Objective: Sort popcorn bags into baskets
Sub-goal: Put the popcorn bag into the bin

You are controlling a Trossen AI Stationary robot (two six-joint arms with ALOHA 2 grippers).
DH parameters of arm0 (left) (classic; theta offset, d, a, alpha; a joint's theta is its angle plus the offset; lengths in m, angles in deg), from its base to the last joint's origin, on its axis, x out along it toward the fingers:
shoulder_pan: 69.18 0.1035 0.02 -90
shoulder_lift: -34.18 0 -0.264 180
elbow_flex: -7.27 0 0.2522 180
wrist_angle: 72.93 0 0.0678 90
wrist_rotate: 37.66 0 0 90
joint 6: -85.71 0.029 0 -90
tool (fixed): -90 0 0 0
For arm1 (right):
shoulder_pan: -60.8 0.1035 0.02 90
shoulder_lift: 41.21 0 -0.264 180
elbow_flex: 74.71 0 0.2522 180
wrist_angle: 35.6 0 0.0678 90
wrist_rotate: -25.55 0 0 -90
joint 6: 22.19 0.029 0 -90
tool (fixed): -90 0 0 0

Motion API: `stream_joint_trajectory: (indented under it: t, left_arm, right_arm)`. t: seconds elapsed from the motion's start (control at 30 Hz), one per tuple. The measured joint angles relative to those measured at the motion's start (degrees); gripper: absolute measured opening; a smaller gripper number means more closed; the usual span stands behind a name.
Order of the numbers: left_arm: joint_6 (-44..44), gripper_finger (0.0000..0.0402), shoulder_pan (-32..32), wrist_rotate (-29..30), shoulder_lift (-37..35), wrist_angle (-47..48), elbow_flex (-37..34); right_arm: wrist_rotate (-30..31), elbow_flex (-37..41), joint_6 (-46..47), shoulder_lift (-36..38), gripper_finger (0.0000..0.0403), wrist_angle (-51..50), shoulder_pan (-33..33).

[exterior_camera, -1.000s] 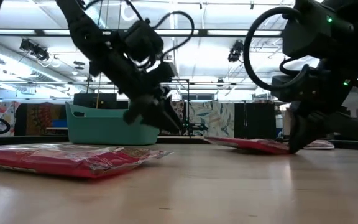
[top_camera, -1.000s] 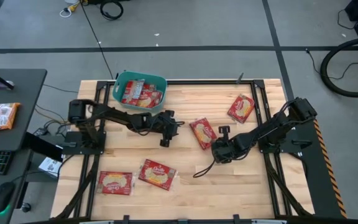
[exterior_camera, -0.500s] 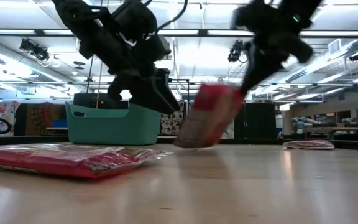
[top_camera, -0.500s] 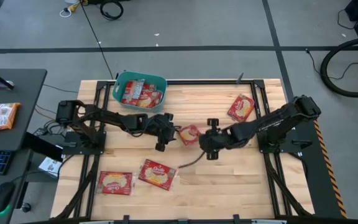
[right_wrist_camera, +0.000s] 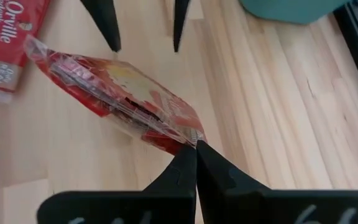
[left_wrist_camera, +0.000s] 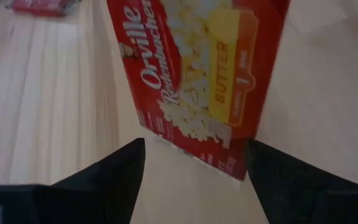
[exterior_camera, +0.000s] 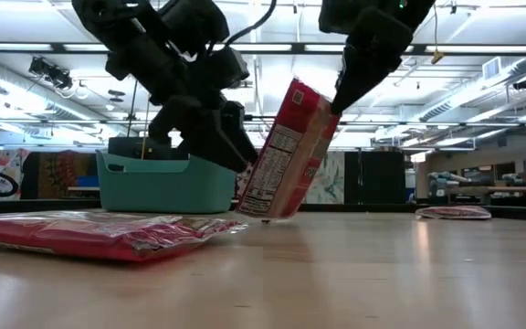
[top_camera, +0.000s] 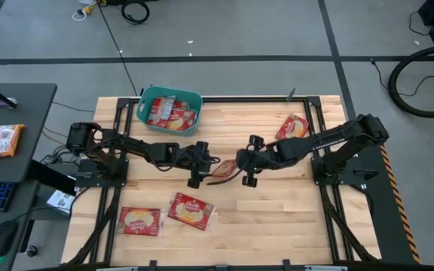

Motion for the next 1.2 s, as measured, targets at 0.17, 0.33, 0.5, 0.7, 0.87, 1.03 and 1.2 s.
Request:
stream_joint_trajectory:
  t: [0.17, 0.33, 0.5, 0.7, 0.87, 1.03, 1.2]
  left_arm:
    - [-2.17, 0.0281, -0.29, -0.67, -0.02, 0.94, 0.0]
    - [-4.56, 0.0281, -1.17, -2.11, -0.83, 2.39, 0.01]
    - [-9.27, 0.0281, -2.19, -2.14, -0.35, -1.2, 0.04]
    - [-13.34, 0.0281, -3.47, 6.68, -0.26, -5.77, 0.0]
    - [-13.4, 0.0278, -3.52, 8.32, -0.26, -9.5, 0.0]
    - [-11.55, 0.024, -3.53, 10.63, -0.26, -9.52, 0.0]
    - [-11.48, 0.0181, -3.41, 10.71, -0.29, -9.06, 0.0]
  right_arm:
    - [-0.16, 0.0, 1.21, 0.0, 0.0002, -0.16, -0.72]
    - [-0.26, 0.0, 3.27, 0.0, 0.0002, -1.2, -1.6]
    - [-0.66, 0.0, 5.92, 0.0, 0.0002, -0.42, -1.87]
    - [-2.09, 0.0, 8.18, 0.0, 0.0002, 0.95, -1.92]
    - [-5.02, -0.02, 8.82, 0.0, 0.0002, 4.42, -1.84]
    - [-6.8, -0.02, 8.15, 0.0, 0.0003, 6.29, -1.23]
    - [-6.83, -0.02, 6.23, 0.0, 0.0005, 8.86, -0.18]
